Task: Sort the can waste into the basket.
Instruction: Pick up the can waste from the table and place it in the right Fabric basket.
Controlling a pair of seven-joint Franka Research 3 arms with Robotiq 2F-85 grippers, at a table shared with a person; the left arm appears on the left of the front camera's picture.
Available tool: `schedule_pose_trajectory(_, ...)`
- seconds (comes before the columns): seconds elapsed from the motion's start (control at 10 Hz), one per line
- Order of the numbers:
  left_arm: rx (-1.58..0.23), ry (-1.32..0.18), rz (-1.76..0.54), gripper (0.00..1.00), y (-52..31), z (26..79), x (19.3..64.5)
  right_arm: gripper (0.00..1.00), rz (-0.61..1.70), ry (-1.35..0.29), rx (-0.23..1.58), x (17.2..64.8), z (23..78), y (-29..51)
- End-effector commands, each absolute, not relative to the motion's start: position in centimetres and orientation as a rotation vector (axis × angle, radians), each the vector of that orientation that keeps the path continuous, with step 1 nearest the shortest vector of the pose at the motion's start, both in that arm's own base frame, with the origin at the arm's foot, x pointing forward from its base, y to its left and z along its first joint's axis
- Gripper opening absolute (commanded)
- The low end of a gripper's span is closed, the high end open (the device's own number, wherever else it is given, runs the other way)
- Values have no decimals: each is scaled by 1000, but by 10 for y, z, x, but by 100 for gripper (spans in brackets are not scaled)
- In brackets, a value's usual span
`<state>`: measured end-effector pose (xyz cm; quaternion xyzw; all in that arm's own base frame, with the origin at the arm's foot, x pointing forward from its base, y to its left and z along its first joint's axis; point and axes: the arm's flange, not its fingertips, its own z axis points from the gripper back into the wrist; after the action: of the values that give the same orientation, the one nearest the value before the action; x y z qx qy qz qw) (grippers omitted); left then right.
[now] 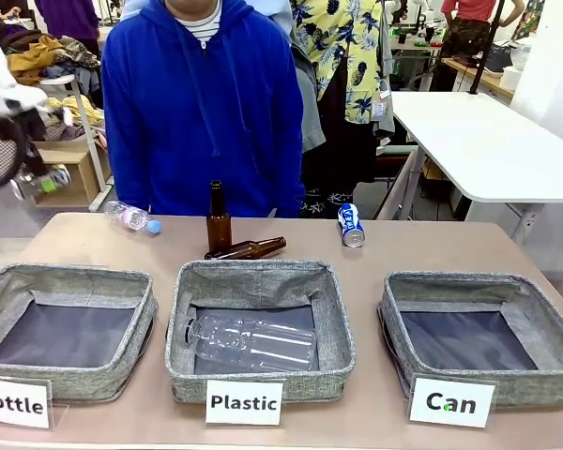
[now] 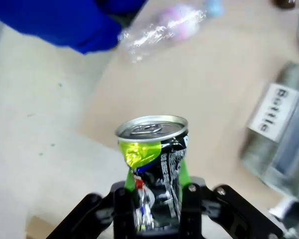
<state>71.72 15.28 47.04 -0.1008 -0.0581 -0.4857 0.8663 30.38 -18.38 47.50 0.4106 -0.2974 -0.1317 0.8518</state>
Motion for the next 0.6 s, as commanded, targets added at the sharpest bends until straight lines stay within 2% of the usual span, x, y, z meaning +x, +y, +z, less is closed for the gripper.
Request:
schedule_pose_trajectory(0.0,-267,-212,-1153,0,144,498,583,100,-257,-653,878,306,475,-185)
schedule_pose_trajectory(0.2,-280,-228,-1265,0,141,518,509,100,-257,-653,878,306,475,-185)
schedule_pose_trajectory(0.3,-336,-267,-1251,0,135,524,472,100,-257,-653,878,306,475,-185)
schedule_pose_trajectory(0.5,-399,-423,-1314,0,129,518,403,100,-257,-653,878,306,475,-185)
